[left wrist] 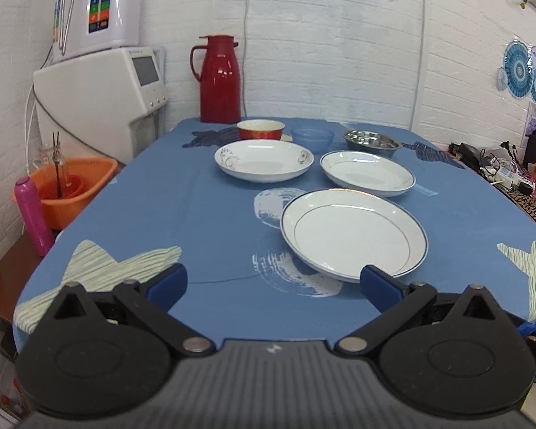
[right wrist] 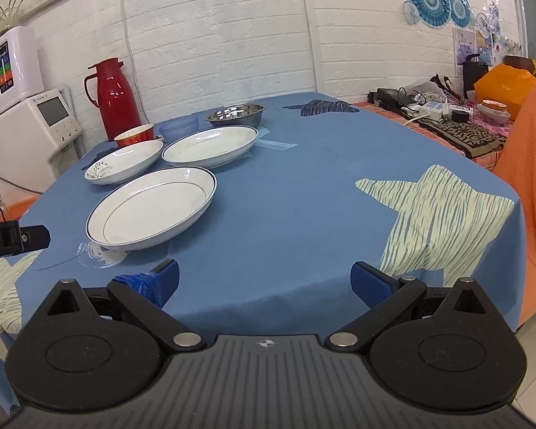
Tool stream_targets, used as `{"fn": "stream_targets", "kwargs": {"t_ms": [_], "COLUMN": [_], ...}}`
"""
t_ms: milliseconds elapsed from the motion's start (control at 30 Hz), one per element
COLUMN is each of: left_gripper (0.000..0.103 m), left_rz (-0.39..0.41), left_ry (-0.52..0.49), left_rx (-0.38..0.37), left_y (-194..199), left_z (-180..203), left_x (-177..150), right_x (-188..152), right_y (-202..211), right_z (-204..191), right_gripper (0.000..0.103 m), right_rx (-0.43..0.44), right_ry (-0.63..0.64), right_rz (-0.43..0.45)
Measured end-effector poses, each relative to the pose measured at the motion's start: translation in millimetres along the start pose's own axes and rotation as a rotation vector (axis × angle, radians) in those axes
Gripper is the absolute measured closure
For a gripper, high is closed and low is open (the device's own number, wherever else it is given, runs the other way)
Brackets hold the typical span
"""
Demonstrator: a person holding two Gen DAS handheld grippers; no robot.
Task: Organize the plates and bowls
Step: 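Reach the left gripper to the gold-rimmed white plate and grasp its rim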
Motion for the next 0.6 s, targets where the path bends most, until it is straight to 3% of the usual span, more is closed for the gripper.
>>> {"fn": "stream_targets", "kwargs": {"t_ms": [167,333,500,600], "left_gripper": [0.000,0.000,0.000,0.000], "left_rz": [-0.056,-0.090,-0.155,-0.203], "left_ry": [0.016,0.000,0.011,-0.004], "left_rx": [0.010,0.005,-0.018,-0.023], "left_y": [-26.7,-48.7,-81.7,-105.9], "left_z": [-10.4,-14.4,-18.8,-18.5], "left_x": [4.4,18.0,32.1,38.4], "right_x": [12.5,38.6,71.9,83.3], "right_y": [-17.8,-40.8,-61.3,-82.7], "right_z": [-14.1,-22.9,-42.8,-56.7], "right_gripper": [0.015,0.016,0.014,0.014], "right_rx": [0.066,0.192,0.098,0.031], "right_ry": [0.028,-0.051,0.081,0.221], "right_rz": [-0.003,-0.052,-0.039,-0.059]}}
Point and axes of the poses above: each gripper's, at about its wrist camera, not at the fingertips, and y roughly against the way its jaws point, z to its right, x to its top, the point moved 8 cm from there along -y, roughly the way its jaws point, and after that the axes turned 1 degree about y, right-handed, at the moved point
